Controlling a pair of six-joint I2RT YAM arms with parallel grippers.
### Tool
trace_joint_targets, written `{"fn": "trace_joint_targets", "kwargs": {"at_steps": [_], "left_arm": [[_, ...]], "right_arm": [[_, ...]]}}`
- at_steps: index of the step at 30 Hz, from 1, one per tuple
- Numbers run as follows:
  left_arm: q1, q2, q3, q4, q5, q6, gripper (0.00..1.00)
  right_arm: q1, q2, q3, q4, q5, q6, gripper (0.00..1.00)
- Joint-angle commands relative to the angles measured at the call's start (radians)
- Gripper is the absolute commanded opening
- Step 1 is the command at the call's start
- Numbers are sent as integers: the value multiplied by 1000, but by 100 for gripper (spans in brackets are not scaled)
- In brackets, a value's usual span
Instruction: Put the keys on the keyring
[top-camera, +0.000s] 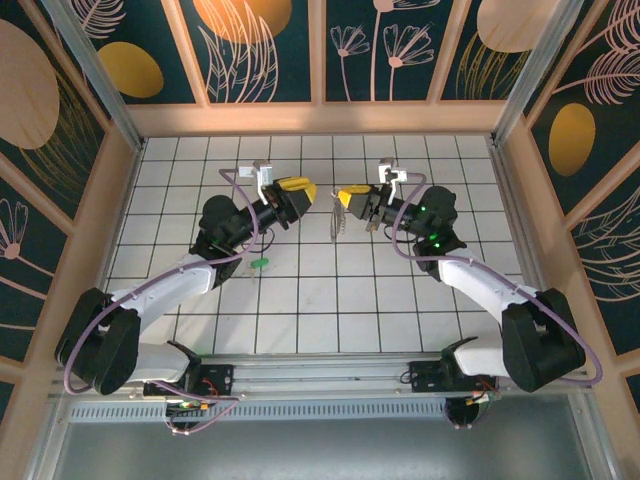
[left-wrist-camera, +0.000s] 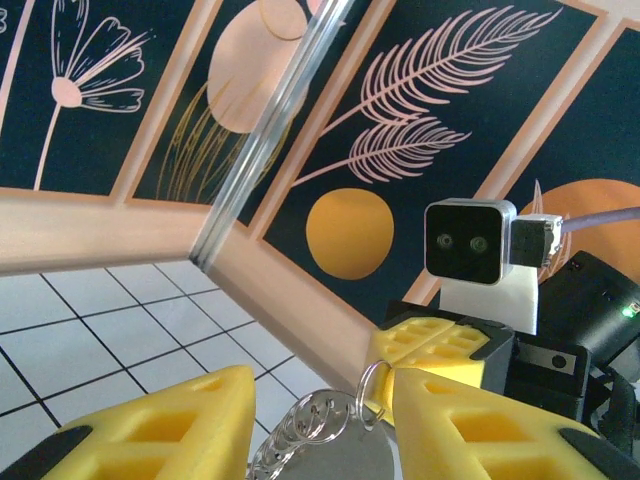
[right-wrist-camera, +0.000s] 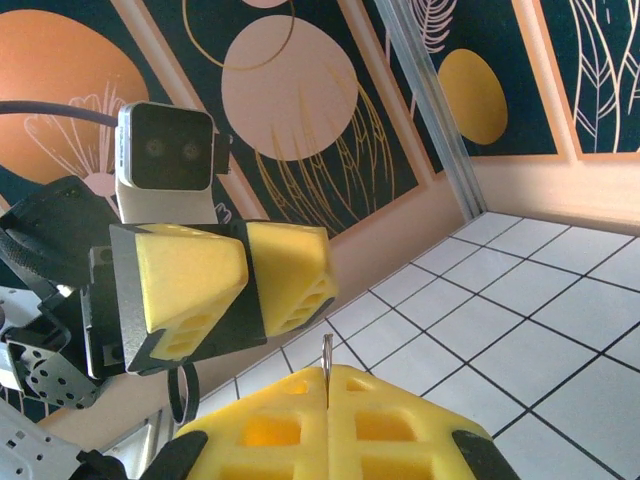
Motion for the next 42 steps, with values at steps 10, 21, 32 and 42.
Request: {"fn": "trace_joint_targets", "kwargs": {"at_steps": [10,21,32,42], "left_arm": [[16,-1,-27,103,41,-49,40],[32,5,-37,146,91,-81,40],[32,87,-7,244,272,-153,39],[27,130,17,302,352,-196,38]], "right_arm": [[5,-17,-7,85,9,13,0],[-2,-34,-39,104,18,25,0],[-4,-26,-31,140,-48,59,0],[2,-4,-17,184,-77,97,0]]}}
